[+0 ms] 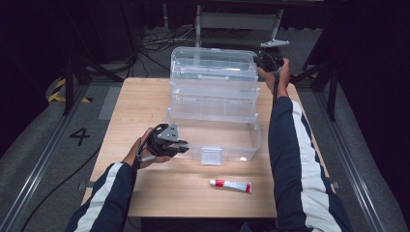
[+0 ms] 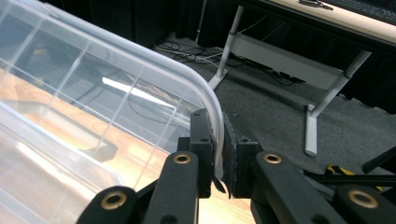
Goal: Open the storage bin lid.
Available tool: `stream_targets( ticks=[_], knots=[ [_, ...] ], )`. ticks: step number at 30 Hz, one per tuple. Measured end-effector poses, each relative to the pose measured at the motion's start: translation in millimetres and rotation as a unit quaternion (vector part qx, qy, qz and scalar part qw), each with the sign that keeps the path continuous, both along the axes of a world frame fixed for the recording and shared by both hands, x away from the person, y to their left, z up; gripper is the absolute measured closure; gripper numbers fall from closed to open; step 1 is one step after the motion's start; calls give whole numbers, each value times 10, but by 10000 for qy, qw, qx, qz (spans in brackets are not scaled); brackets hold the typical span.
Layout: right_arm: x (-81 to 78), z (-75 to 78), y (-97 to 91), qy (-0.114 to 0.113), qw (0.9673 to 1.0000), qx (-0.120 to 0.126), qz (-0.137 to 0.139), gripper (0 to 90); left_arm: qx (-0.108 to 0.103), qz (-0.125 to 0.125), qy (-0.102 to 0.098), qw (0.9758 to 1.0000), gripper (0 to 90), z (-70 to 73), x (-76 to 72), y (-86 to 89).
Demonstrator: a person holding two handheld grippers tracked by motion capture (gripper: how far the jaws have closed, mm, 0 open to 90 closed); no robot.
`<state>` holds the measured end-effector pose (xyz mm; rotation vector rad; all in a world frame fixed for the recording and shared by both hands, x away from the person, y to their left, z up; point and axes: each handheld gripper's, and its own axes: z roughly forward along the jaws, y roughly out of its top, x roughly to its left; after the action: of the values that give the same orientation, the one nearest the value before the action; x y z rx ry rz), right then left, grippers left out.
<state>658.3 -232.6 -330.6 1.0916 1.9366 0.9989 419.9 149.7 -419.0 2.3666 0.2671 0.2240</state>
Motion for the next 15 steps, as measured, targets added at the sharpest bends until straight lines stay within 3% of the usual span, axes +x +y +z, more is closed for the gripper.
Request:
stream_targets(
  ticks=[11, 15],
  knots=[
    [46, -105, -32, 200, 9997, 38, -139, 824, -18, -49, 63, 10000, 750, 0, 9, 11],
    [60, -129, -48, 299, 9995, 106, -89, 789, -139, -48, 118, 9998, 753, -6, 19, 25]
  ],
)
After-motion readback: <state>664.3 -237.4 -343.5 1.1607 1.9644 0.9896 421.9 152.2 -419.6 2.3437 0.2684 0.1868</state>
